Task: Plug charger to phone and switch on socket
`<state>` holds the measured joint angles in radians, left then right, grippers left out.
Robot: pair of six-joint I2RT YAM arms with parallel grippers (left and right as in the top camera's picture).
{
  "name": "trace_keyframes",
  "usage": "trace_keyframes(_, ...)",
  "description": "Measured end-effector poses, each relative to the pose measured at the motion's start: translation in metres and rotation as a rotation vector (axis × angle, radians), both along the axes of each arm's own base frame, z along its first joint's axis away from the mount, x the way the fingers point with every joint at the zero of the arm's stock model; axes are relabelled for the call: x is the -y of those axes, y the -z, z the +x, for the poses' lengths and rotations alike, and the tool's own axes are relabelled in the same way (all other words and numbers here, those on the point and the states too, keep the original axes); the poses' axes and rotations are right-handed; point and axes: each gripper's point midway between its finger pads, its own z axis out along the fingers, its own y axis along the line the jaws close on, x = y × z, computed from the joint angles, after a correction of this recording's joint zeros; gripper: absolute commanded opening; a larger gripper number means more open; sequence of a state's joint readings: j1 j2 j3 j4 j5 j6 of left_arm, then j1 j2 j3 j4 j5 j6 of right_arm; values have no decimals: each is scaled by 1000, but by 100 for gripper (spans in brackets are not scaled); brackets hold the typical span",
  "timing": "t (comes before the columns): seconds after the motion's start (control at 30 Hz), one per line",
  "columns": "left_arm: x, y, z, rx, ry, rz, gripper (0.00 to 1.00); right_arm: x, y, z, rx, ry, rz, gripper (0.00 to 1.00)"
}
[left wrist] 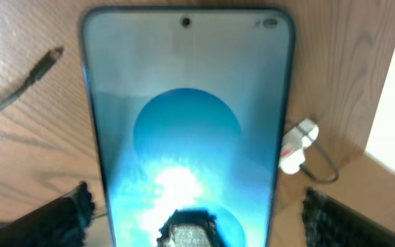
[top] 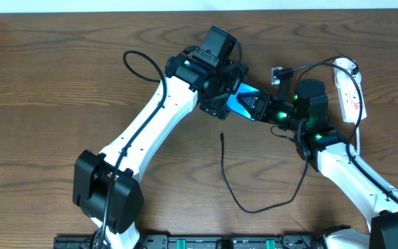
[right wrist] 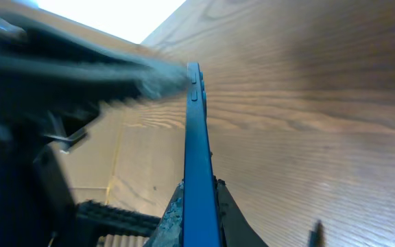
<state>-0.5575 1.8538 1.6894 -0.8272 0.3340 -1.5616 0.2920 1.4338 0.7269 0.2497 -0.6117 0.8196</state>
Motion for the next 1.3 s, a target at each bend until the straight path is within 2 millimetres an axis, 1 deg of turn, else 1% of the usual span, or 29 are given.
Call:
trace_keyframes(0.2, -6, -1, 9, 38, -2, 17, 99, 11, 3, 7, -10, 34, -3, 1)
trace_keyframes(0.37, -15, -9, 23, 97, 1, 13, 99, 37, 2, 21, -63, 139, 44, 1)
trace_keyframes(0.47, -24, -21, 30, 136, -16, 5, 99, 53, -2, 30, -114, 218, 116, 1)
trace_keyframes(0.5, -28, -28, 33, 156, -24, 0, 99, 57, -4, 33, -135, 244, 144, 1)
trace_keyframes(0.53, -33, -38, 36, 189, -32, -8, 99, 64, -8, 38, -175, 291, 201, 2)
trace_keyframes(0.57, -36, -43, 38, 202, -40, -13, 99, 65, -10, 39, -201, 313, 238, 1)
trace_keyframes(0.63, -40, -55, 42, 240, -51, -27, 99, 65, -17, 42, -270, 353, 335, 1)
trace_keyframes(0.73, -40, -66, 48, 282, -59, -48, 99, 64, -28, 46, -361, 396, 475, 2)
trace_keyframes(0.87, -36, -75, 56, 327, -59, -75, 99, 61, -55, 52, -400, 403, 650, 1)
trace_keyframes(0.97, -33, -82, 61, 360, -58, -96, 99, 57, -71, 52, -414, 387, 734, 2)
trace_keyframes(1.13, -31, -86, 65, 382, -59, -108, 99, 48, -95, 49, -427, 333, 839, 1)
trace_keyframes(1.2, -30, -87, 65, 386, -59, -110, 99, 47, -99, 48, -431, 322, 856, 1)
trace_keyframes(1.3, -29, -92, 68, 407, -59, -121, 98, 47, -98, 48, -449, 326, 868, 1)
